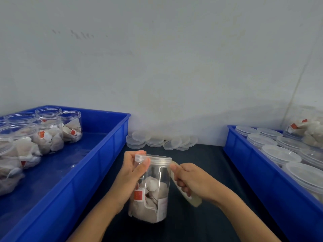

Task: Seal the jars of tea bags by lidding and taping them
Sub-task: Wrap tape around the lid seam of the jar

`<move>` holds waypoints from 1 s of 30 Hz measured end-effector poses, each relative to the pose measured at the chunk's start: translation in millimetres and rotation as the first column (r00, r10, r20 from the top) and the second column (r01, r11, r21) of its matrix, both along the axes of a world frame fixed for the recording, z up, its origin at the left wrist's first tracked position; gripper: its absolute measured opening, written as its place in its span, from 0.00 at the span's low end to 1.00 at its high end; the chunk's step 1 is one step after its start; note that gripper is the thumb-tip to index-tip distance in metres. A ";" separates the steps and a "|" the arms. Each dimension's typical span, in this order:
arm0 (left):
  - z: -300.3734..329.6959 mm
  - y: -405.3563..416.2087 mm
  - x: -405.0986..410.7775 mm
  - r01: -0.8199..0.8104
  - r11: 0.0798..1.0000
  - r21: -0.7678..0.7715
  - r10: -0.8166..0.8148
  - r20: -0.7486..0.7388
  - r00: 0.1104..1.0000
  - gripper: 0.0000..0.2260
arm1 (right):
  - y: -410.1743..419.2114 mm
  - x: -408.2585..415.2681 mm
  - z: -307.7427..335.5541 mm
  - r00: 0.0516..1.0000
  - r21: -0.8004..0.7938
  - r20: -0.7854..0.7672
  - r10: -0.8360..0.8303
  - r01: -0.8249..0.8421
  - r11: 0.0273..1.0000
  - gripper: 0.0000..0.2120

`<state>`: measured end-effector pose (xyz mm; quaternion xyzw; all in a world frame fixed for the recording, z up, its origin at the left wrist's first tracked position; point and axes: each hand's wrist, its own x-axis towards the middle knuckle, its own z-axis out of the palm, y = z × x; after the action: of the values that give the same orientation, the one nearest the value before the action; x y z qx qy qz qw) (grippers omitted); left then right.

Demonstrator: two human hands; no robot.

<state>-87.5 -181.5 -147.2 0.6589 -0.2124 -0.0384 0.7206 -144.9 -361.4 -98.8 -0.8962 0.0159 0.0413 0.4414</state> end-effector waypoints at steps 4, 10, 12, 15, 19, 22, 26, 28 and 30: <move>1.7 1.8 2.9 -0.095 0.994 0.057 0.093 0.033 0.995 0.27 | 11.2 -0.4 -4.4 0.998 0.179 0.002 -0.068 0.067 0.982 0.20; -1.0 -17.9 -11.3 -0.256 0.965 0.047 0.250 0.110 0.962 0.42 | 23.7 -3.0 -6.3 0.993 0.207 0.040 -0.111 0.100 0.973 0.18; -2.8 -19.9 -12.2 -0.300 0.949 0.103 0.289 0.109 0.951 0.47 | 25.2 -5.0 -4.1 0.997 0.151 0.032 -0.065 0.059 0.987 0.18; -4.5 -18.8 -9.5 -0.350 0.935 0.060 0.345 0.079 0.935 0.39 | 21.9 -8.3 2.4 0.999 0.057 -0.012 0.040 -0.040 0.998 0.16; -4.5 -15.1 -5.9 -0.363 0.932 0.004 0.362 0.079 0.929 0.32 | 9.8 -15.4 15.0 0.996 -0.143 0.017 0.087 -0.083 0.986 0.15; -4.7 -12.4 -4.4 -0.349 0.937 -0.009 0.348 0.085 0.934 0.29 | 2.8 -18.0 22.1 0.990 -0.276 0.137 0.016 0.023 0.961 0.21; -3.5 -8.7 -4.4 -0.269 0.961 -0.067 0.273 0.050 0.961 0.27 | -2.5 -15.3 21.5 0.985 -0.311 0.158 -0.066 0.113 0.944 0.25; -1.3 -8.9 -6.6 -0.223 0.973 -0.063 0.227 0.047 0.973 0.28 | -6.5 -13.4 19.7 0.979 -0.356 0.177 -0.097 0.155 0.921 0.26; 0.8 -9.8 -8.0 -0.177 0.983 -0.041 0.179 0.035 0.983 0.32 | -10.9 -12.1 19.1 0.972 -0.401 0.207 -0.112 0.189 0.896 0.27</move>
<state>-95.5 -191.2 -146.3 0.6620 -0.1673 0.0432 0.7293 -157.0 -372.3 -79.7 -0.9659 0.0544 -0.0779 0.2407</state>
